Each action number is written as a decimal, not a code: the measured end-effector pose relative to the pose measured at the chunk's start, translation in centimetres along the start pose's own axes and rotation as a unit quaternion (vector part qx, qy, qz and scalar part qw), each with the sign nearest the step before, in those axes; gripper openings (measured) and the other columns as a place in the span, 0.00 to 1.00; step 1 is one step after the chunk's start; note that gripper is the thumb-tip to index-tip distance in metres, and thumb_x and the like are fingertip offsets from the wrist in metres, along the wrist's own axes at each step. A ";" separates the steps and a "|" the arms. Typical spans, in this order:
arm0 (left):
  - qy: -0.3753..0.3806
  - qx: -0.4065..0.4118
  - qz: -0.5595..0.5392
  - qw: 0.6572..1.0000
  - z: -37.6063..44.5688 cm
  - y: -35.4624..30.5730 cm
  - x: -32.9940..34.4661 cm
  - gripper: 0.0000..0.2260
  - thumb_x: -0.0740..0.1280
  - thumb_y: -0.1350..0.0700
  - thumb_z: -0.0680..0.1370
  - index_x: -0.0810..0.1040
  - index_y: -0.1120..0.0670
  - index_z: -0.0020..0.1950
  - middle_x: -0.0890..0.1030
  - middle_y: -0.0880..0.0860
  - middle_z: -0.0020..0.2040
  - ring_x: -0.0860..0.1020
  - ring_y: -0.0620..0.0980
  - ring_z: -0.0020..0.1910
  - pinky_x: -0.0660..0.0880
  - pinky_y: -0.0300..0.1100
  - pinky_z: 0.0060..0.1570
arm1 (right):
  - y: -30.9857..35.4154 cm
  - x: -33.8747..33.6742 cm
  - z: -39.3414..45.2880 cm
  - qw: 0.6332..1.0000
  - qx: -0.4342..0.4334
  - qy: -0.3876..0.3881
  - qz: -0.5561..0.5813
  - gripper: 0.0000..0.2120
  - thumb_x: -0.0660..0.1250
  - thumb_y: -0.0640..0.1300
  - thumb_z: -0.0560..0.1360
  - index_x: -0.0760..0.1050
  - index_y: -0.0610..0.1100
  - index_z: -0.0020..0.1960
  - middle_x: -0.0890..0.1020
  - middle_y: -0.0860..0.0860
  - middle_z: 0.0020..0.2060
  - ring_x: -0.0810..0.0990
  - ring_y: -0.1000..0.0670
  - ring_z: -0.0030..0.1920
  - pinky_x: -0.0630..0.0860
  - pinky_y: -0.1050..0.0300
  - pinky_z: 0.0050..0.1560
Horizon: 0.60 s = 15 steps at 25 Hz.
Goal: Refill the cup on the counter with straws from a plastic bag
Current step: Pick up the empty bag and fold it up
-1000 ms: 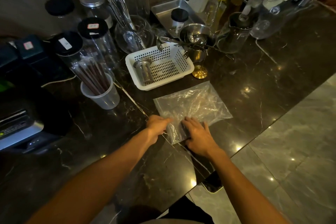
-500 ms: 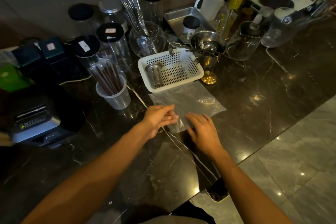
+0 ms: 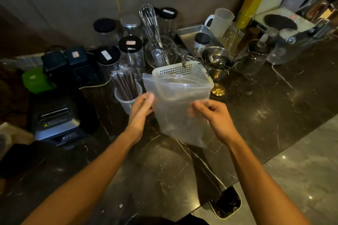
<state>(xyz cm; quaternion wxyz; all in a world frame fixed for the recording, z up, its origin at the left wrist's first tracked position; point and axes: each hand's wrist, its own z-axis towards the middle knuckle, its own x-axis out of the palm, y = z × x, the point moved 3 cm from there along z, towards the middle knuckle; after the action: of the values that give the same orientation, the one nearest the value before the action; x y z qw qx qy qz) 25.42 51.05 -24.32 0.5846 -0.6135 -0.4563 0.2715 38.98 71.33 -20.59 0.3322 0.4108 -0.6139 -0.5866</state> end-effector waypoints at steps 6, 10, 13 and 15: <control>-0.057 0.025 0.044 0.997 -2.3 -2.2 -3.6 0.15 0.70 0.50 0.80 0.84 0.63 0.55 0.88 0.59 0.49 0.87 0.57 0.50 0.83 0.50 0.52 | 0.3 4.0 1.2 0.995 0.041 0.065 0.063 0.20 0.68 0.47 0.82 0.81 0.27 0.57 0.87 0.33 0.54 0.87 0.38 0.52 0.84 0.43 0.57; -0.101 0.034 0.081 0.991 -4.3 -2.5 -7.5 0.19 0.70 0.51 0.81 0.81 0.70 0.49 0.86 0.66 0.45 0.86 0.65 0.47 0.84 0.56 0.50 | -0.1 7.6 2.5 0.995 0.061 0.066 0.037 0.21 0.71 0.54 0.80 0.82 0.33 0.54 0.86 0.33 0.50 0.86 0.32 0.52 0.83 0.34 0.56; -0.145 0.029 0.071 0.986 -6.0 -2.8 -10.2 0.14 0.70 0.53 0.81 0.85 0.65 0.48 0.88 0.60 0.42 0.88 0.58 0.43 0.85 0.51 0.48 | -0.4 10.6 3.4 0.994 0.050 0.101 0.006 0.28 0.71 0.60 0.78 0.80 0.32 0.48 0.84 0.32 0.43 0.83 0.36 0.41 0.79 0.40 0.50; -0.182 0.034 0.072 0.980 -7.1 -3.2 -11.6 0.13 0.70 0.55 0.81 0.85 0.64 0.46 0.86 0.50 0.33 0.84 0.44 0.32 0.80 0.37 0.37 | -0.8 12.8 3.8 0.988 0.057 0.142 0.017 0.33 0.71 0.62 0.78 0.77 0.28 0.52 0.81 0.30 0.45 0.79 0.37 0.44 0.75 0.40 0.51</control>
<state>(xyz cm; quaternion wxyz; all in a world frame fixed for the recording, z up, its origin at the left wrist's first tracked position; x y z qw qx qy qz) 25.79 37.24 -22.30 0.4914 -0.5647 -0.4998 0.4358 30.03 61.60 -22.67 0.4025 0.4974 -0.5997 -0.4805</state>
